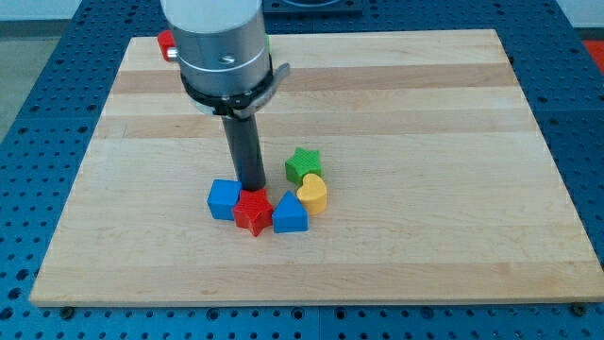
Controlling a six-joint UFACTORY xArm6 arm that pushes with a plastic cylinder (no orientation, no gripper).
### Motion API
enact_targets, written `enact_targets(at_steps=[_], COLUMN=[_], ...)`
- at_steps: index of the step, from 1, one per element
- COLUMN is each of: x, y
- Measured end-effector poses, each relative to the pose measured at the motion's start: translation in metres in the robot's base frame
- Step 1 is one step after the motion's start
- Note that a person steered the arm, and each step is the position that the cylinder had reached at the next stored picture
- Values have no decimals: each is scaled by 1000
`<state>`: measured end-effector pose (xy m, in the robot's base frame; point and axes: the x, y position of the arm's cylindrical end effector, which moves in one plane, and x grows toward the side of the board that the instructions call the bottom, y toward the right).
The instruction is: Push the green star up
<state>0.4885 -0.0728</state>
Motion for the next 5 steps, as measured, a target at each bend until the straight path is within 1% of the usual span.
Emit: enact_targets(at_steps=[3,5], x=[5,0], y=[59,82])
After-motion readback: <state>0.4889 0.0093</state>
